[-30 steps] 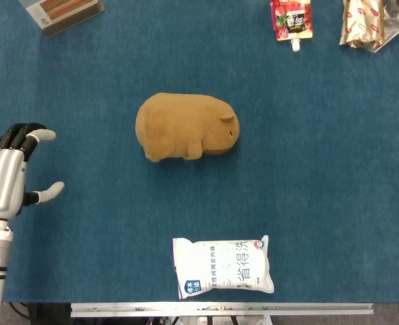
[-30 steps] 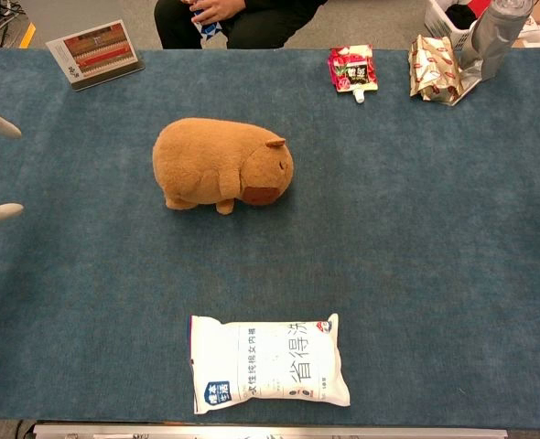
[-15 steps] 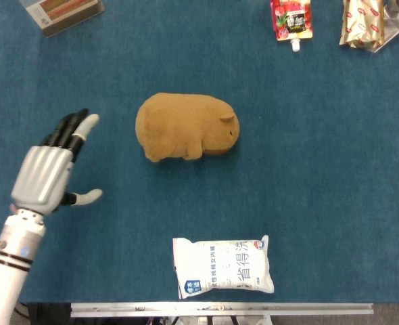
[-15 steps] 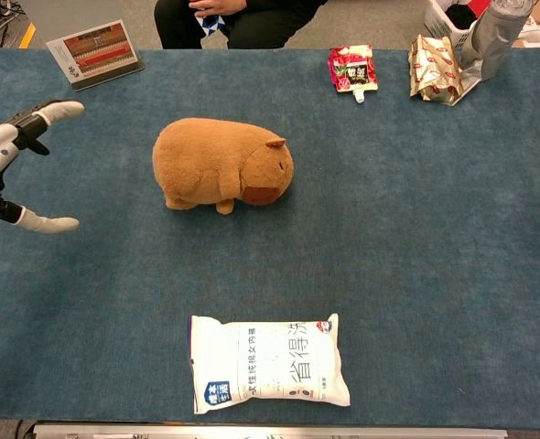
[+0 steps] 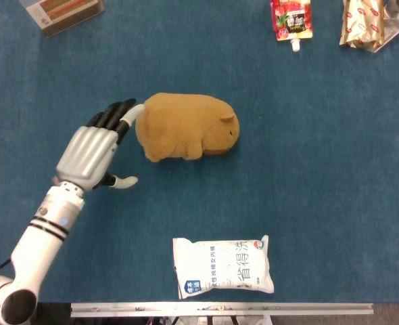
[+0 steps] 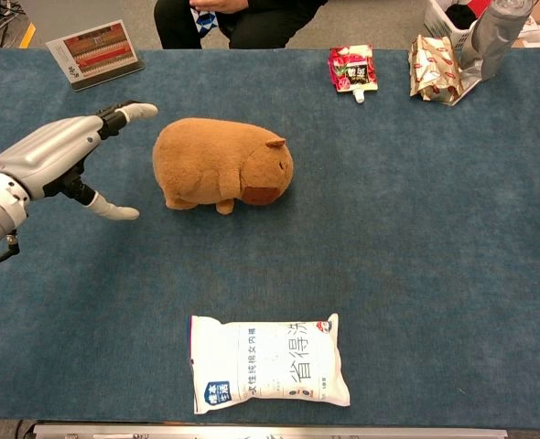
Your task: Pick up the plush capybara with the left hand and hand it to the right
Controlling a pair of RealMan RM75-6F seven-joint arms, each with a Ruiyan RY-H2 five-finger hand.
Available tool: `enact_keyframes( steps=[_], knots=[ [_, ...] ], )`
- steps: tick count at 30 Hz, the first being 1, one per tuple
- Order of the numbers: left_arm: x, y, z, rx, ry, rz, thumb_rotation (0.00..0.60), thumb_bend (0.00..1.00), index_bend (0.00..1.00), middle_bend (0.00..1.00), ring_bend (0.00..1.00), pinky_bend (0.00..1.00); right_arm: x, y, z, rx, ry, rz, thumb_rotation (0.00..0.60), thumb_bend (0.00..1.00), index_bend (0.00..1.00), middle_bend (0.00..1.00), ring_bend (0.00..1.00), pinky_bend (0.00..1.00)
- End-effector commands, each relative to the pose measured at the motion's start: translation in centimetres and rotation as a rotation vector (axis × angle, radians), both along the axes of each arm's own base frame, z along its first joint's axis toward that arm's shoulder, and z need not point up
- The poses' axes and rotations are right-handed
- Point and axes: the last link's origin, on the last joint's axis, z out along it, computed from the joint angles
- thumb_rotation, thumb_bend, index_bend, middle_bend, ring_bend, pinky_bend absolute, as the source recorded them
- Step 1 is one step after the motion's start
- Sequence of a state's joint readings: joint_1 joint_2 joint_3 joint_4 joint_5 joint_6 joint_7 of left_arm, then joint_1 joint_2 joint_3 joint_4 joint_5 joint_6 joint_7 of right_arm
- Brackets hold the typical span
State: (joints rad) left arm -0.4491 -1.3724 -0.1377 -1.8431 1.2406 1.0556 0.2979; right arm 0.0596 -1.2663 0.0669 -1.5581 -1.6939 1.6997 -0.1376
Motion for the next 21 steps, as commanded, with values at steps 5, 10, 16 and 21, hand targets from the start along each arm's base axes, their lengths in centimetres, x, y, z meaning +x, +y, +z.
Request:
enact_keyframes(
  steps=[5,10,16,21],
  knots=[
    [2.1,1.4,-1.2,-0.045,0.029,-0.027,0.6,0.0,0.0,0.0,0.0,0.14,-0.3,0.1,-0.3,0.011,-0.007,-0.004,0.6,0.0,0.22,0.25,0.28,0.55],
    [3.1,2.4,-1.7,-0.039,0.044,-0.039,0.6,0.0,0.0,0.0,0.0,0.14,-0.5,0.1,-0.6,0.022,-0.009,-0.012,0.6,0.0,0.22,0.25,0.28,0.54],
    [3.7,3.1,-2.4,-0.055,0.057,-0.044,0.6,0.0,0.0,0.0,0.0,0.14,-0.5,0.0,-0.9,0.035,-0.014,-0.011,0.6,0.0,0.22,0.25,0.28,0.54],
    [3.8,3.6,-3.3,-0.083,0.062,-0.02,0.6,0.0,0.0,0.0,0.0,0.14,-0.7,0.0,-1.1,0.042,-0.018,-0.015,0.6,0.0,0.22,0.25,0.28,0.54]
  ],
)
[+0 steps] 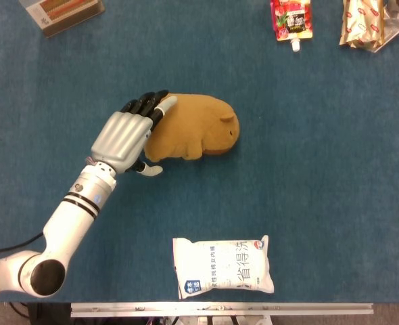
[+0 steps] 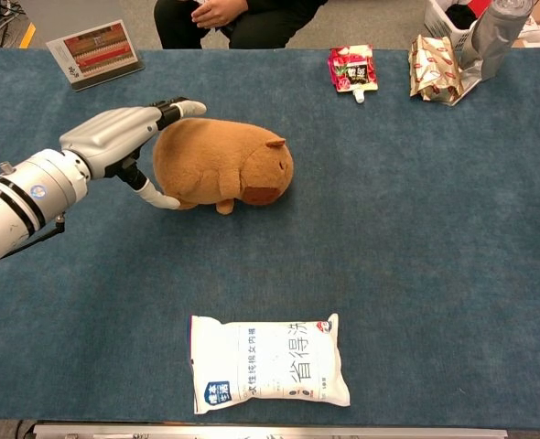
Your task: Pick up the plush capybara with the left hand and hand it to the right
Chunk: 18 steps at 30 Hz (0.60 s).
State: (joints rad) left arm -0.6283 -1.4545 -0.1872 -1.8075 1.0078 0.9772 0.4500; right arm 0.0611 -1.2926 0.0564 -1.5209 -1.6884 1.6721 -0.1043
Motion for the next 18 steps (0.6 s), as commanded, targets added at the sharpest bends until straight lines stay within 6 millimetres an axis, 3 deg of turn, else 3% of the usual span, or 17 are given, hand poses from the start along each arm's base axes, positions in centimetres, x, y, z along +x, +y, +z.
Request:
enact_keyframes(
  steps=[1,10,15,18],
  knots=[
    [0.1,0.4,-0.7,-0.018,0.003,0.014,0.6,0.0,0.0,0.0,0.0,0.14,-0.1,0.0,-0.1,0.003,-0.002,-0.002,0.6,0.0,0.22,0.25,0.28,0.54],
    [0.6,1.6,-2.3,-0.039,-0.029,0.022,0.6,0.0,0.0,0.0,0.0,0.17,-0.3,0.0,-0.4,0.015,-0.008,-0.01,0.6,0.0,0.22,0.25,0.28,0.54],
    [1.0,2.1,-2.8,-0.004,-0.057,-0.005,0.6,0.0,0.0,0.0,0.0,0.27,-0.3,0.0,-0.6,0.022,-0.013,-0.01,0.6,0.0,0.22,0.25,0.28,0.54],
    [1.0,2.3,-2.9,0.033,-0.056,-0.016,0.6,0.0,0.0,0.0,0.06,0.35,-0.3,0.0,-0.7,0.024,-0.015,-0.01,0.6,0.0,0.22,0.25,0.28,0.54]
  ],
)
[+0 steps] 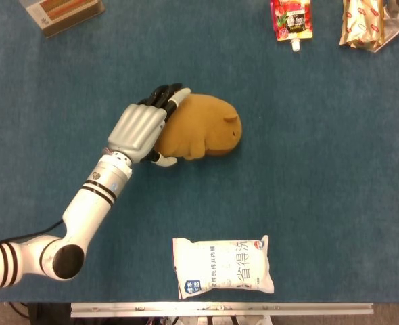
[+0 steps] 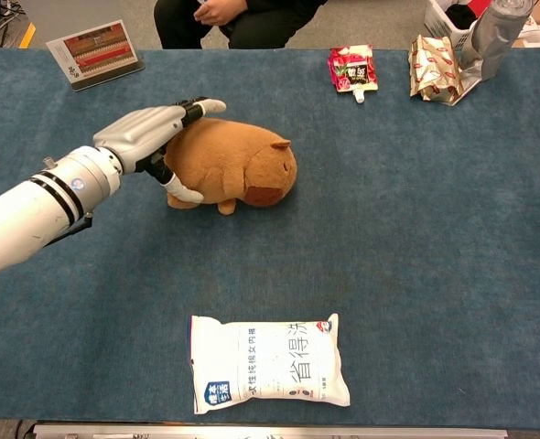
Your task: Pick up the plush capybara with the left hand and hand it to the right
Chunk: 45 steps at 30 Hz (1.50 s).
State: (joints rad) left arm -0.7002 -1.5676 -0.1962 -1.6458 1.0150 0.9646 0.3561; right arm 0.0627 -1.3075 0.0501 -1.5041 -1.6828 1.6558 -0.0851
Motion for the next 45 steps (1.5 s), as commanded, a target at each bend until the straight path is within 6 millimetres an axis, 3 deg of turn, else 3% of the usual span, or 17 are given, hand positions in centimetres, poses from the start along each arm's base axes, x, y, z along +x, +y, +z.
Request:
enact_keyframes(
  steps=[1,7,14,23,30,36,45],
  knots=[
    [0.1,0.1,-0.3,0.037,-0.006,-0.011,0.6,0.0,0.01,0.01,0.11,0.4,0.0,0.0,0.0,0.002,-0.001,-0.001,0.6,0.0,0.22,0.25,0.28,0.54],
    [-0.4,0.1,-0.7,0.077,0.007,-0.012,0.6,0.0,0.17,0.22,0.31,0.56,-0.1,0.0,-0.2,0.007,-0.005,-0.003,0.6,0.0,0.22,0.25,0.28,0.54],
    [-0.8,0.0,-0.6,0.1,0.016,0.007,0.6,0.0,0.38,0.4,0.45,0.7,0.0,0.0,-0.2,0.004,-0.009,0.002,0.6,0.0,0.22,0.25,0.28,0.54],
    [-0.6,-0.5,0.3,0.134,-0.004,0.038,0.6,0.0,0.5,0.55,0.57,0.82,0.1,-0.1,-0.1,-0.002,-0.018,0.013,0.6,0.0,0.22,0.25,0.28,0.54],
    [0.1,-0.9,2.0,0.152,-0.079,0.06,0.6,0.0,0.52,0.59,0.59,0.84,0.4,-0.3,0.1,-0.019,-0.05,0.03,0.6,0.0,0.22,0.25,0.28,0.54],
    [1.9,-1.6,3.9,0.185,-0.204,0.035,0.6,0.0,0.46,0.6,0.6,0.84,1.4,-0.7,0.0,-0.038,-0.1,0.093,0.6,0.0,0.22,0.25,0.27,0.54],
    [4.1,-2.9,5.2,0.121,-0.364,0.044,0.6,0.0,0.46,0.6,0.6,0.84,4.1,-2.1,-1.4,-0.007,-0.135,0.22,0.6,0.0,0.0,0.06,0.12,0.46]
  ],
)
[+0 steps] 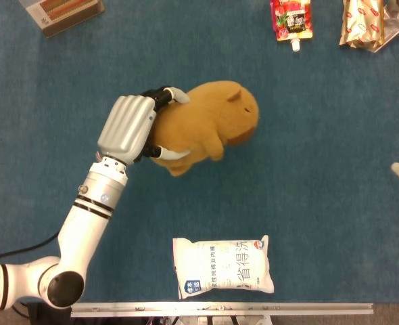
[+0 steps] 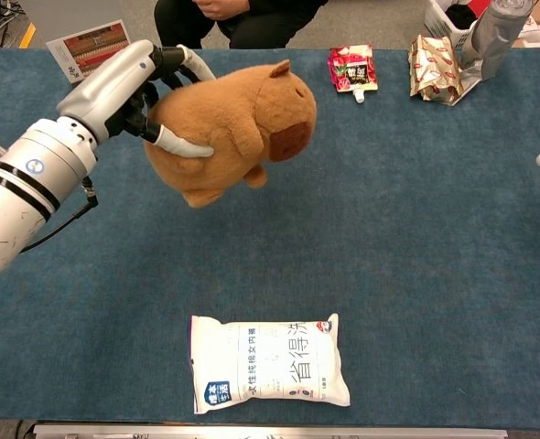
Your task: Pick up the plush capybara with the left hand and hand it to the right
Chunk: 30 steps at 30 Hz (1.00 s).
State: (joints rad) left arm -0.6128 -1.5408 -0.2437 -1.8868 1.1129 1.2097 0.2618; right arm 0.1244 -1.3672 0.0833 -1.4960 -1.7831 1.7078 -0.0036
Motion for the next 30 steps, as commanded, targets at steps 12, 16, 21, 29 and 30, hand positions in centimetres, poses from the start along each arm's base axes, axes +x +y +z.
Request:
enact_keyframes(
  steps=[12,16,21,29,30],
  knots=[
    [3.1,-2.6,1.9,-0.16,-0.215,-0.036,0.6,0.0,0.46,0.6,0.6,0.84,4.9,-1.9,-3.5,0.078,0.025,0.241,0.6,0.0,0.0,0.0,0.0,0.34],
    [3.7,-2.9,2.1,-0.198,-0.247,-0.039,0.6,0.0,0.46,0.6,0.6,0.84,6.3,-2.2,-4.5,0.087,0.007,0.309,0.6,0.0,0.0,0.0,0.0,0.33],
    [4.3,-3.2,2.0,-0.264,-0.296,-0.035,0.6,0.0,0.46,0.6,0.6,0.83,8.0,-2.6,-5.7,0.076,-0.044,0.426,0.6,0.0,0.0,0.0,0.0,0.33],
    [5.0,-3.7,2.1,-0.336,-0.337,-0.044,0.6,0.0,0.46,0.6,0.6,0.83,9.2,-2.8,-7.3,0.105,-0.067,0.497,0.6,0.0,0.0,0.0,0.0,0.33],
    [5.0,-3.8,2.1,-0.341,-0.34,-0.043,0.6,0.0,0.46,0.6,0.6,0.83,9.2,-2.9,-7.5,0.107,-0.066,0.5,0.6,0.0,0.0,0.0,0.0,0.33]
  ],
)
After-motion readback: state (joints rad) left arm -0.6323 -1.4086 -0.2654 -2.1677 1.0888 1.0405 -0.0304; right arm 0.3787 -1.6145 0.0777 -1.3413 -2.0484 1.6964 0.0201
